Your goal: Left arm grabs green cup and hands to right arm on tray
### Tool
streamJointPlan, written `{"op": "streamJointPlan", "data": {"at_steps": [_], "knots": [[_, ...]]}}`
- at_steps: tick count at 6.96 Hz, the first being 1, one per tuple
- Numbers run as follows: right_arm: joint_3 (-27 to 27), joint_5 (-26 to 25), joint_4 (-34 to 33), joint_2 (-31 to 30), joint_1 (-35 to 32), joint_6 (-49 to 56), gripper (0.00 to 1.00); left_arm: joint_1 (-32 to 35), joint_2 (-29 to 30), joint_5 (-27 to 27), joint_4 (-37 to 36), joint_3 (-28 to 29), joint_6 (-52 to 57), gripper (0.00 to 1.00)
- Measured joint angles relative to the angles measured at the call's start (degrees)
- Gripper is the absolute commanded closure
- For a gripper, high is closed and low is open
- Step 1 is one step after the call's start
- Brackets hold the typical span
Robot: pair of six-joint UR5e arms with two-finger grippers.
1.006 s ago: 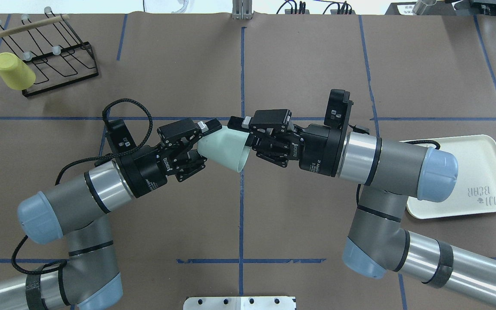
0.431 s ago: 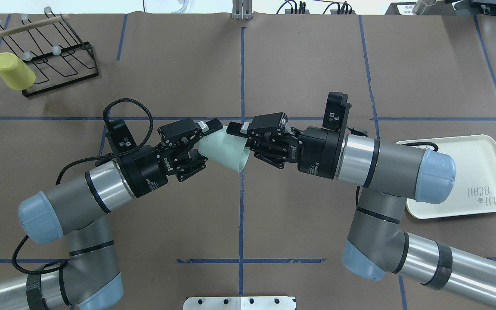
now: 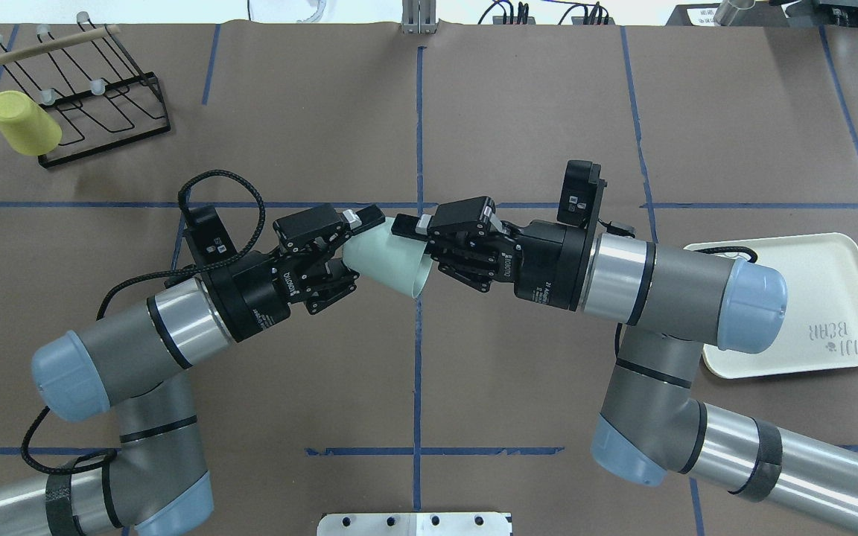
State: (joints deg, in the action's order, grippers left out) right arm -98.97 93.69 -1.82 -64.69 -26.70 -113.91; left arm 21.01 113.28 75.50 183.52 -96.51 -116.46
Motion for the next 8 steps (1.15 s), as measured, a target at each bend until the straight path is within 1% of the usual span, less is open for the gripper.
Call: {"op": "streamJointPlan", "data": {"at_steps": [1, 4, 6, 8], "knots": [[0.0, 0.0, 0.0, 0.0, 0.0, 0.1, 1.00, 0.0, 0.0, 0.0, -0.1, 0.0, 0.0, 0.00], [-0.1, 0.1, -0.9, 0.1, 0.1, 1.0, 1.00, 0.0, -0.1, 0.2, -0.9, 0.0, 0.6, 0.00], [-0.2, 0.1, -1.1, 0.1, 0.2, 1.0, 1.00, 0.1, -0.2, 2.1, -0.7, -0.4, 0.6, 0.00], [-0.8, 0.6, -0.8, -0.3, -0.1, 1.1, 1.00, 0.7, -0.3, 2.7, -0.5, -0.9, 0.7, 0.00]]}}
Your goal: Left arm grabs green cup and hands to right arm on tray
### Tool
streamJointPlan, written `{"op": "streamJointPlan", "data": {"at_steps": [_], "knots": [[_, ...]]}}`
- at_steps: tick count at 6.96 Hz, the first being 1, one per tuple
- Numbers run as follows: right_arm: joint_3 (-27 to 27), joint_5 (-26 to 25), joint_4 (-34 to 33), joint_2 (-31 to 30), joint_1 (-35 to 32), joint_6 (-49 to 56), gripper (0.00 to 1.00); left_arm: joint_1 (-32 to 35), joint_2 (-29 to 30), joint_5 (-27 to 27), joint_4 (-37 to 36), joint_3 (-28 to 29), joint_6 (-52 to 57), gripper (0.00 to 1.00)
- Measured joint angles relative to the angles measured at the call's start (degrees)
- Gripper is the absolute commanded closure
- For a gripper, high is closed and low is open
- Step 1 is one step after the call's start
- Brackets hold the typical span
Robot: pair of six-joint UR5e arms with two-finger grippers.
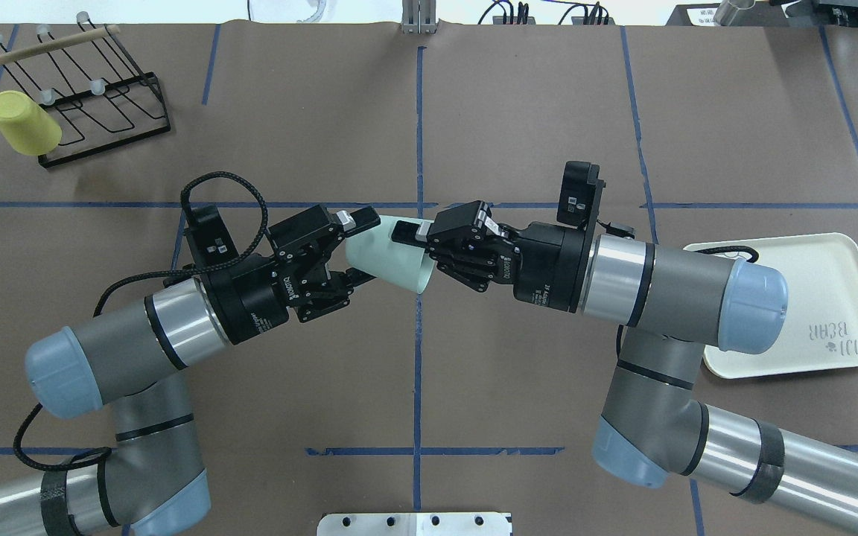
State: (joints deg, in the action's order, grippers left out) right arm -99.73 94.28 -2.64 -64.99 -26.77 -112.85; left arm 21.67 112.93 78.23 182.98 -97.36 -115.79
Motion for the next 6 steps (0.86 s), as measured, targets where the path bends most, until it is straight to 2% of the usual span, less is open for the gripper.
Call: {"op": "streamJointPlan", "data": {"at_steps": [4, 5, 6], "knots": [[-3.6, 3.9, -0.2, -3.6, -1.3, 0.0, 1.00, 7.9, -0.1, 1.3, -0.9, 1.0, 0.7, 0.00], [-4.2, 6.5, -1.8, -4.5, -3.3, 0.0, 1.00, 10.5, -0.2, 2.8, -3.5, 1.3, 1.1, 0.00], [-4.7, 10.5, -6.5, -4.8, -6.9, 0.1, 1.00, 13.8, -0.2, 6.3, -8.8, 1.3, 1.3, 0.00]]}}
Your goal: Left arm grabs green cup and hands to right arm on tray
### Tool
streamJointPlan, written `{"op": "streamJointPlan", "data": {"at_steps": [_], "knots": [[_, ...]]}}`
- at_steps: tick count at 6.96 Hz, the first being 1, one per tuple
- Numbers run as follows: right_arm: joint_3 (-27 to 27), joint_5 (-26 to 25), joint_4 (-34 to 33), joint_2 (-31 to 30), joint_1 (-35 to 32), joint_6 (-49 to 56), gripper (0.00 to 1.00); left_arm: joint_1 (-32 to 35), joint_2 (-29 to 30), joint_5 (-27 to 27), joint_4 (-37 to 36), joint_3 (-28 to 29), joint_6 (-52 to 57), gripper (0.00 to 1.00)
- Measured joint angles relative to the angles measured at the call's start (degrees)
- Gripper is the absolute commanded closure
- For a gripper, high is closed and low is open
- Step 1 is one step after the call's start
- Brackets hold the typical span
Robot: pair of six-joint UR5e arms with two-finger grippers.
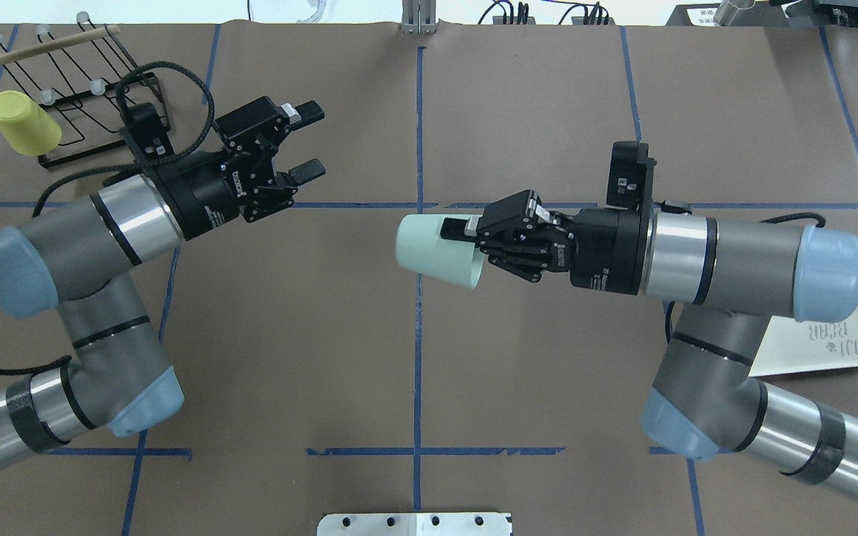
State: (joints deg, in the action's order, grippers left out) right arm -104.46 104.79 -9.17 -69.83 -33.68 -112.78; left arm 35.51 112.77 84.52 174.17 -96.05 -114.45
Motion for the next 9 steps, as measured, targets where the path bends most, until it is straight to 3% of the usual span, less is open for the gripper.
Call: {"op": "streamJointPlan", "data": {"at_steps": [2, 3, 5, 6, 7, 9], "knots": [[-2.0, 6.9, -16.6, 0.4, -6.4, 5.2, 1.00, 8.1, -0.2, 12.3, -15.5, -1.1, 8.2, 0.00], [-4.8, 8.2, -29.8, 0.8, -7.7, 11.9, 1.00, 12.6, -0.9, 19.6, -25.8, -2.8, 17.2, 0.00], [-11.0, 8.8, -58.4, 2.6, -8.6, 28.4, 1.00, 22.8, -4.2, 32.9, -47.7, -8.1, 40.9, 0.00], [-13.5, 9.6, -68.7, 2.6, -9.4, 37.3, 1.00, 26.6, -7.1, 36.6, -58.2, -11.1, 55.4, 0.00], [-15.1, 12.2, -74.9, 0.9, -11.2, 45.8, 1.00, 30.3, -10.7, 38.7, -68.7, -13.5, 72.1, 0.00], [-17.3, 18.6, -77.8, -8.0, -17.2, 60.5, 1.00, 40.9, -14.0, 44.2, -85.6, -13.1, 101.3, 0.00]]}}
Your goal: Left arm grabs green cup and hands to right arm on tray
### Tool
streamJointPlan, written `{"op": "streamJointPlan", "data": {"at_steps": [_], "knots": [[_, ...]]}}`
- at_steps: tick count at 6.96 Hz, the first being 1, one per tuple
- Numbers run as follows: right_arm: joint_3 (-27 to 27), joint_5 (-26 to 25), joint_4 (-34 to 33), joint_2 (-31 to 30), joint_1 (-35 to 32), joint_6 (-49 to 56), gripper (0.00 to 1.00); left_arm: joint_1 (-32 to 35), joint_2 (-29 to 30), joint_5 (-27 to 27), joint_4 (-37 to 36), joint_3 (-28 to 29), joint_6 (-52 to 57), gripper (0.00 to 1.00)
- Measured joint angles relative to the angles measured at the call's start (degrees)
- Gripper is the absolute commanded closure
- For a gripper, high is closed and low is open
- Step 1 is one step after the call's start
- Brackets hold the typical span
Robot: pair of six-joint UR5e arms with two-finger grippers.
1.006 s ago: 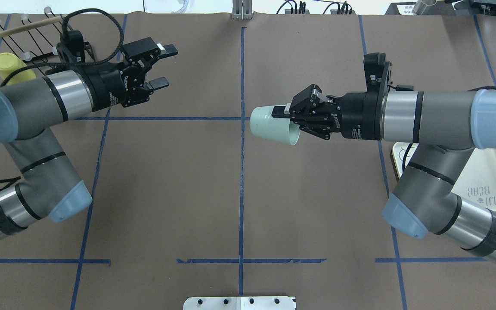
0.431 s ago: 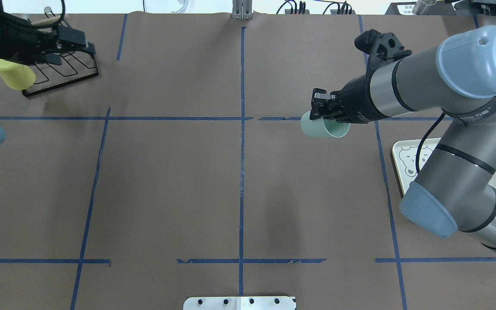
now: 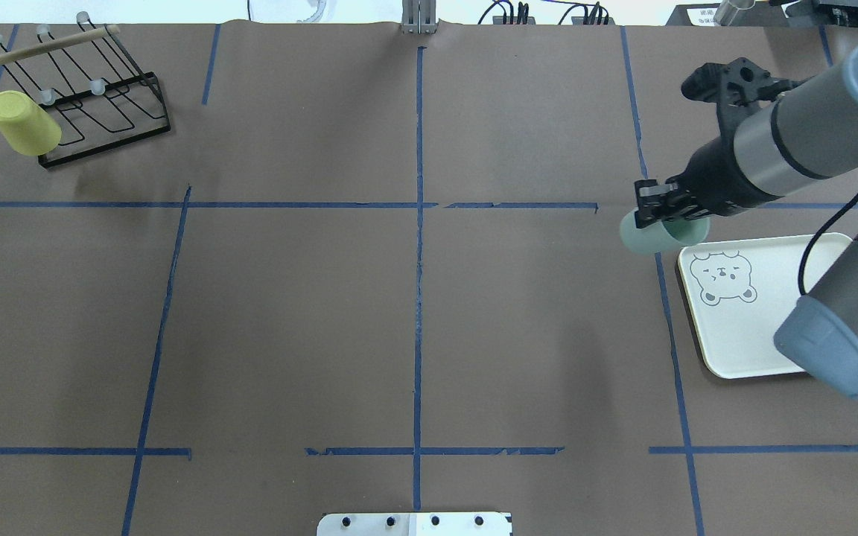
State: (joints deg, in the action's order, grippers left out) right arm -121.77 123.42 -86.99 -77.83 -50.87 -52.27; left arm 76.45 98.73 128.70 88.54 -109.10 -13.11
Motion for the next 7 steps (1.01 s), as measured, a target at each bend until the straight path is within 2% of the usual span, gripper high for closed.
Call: {"op": "streamJointPlan", "data": {"at_steps": [2, 3, 6, 7], "knots": [[0.1, 1.9, -0.2, -9.4, -4.8, 14.5, 1.00, 9.2, -0.6, 1.7, -10.0, 4.0, 20.0, 0.00], [1.9, 1.9, -0.2, -12.1, -5.8, 18.9, 1.00, 11.3, -1.1, 2.0, -11.5, 5.2, 24.0, 0.00], [12.4, 1.6, 3.9, -12.4, -5.4, 21.4, 0.99, 12.6, -2.3, 2.3, -12.2, 5.6, 26.1, 0.00], [14.1, 1.5, 5.0, -12.6, -5.2, 21.4, 0.98, 12.6, -2.4, 2.3, -12.2, 5.5, 26.1, 0.00]]}}
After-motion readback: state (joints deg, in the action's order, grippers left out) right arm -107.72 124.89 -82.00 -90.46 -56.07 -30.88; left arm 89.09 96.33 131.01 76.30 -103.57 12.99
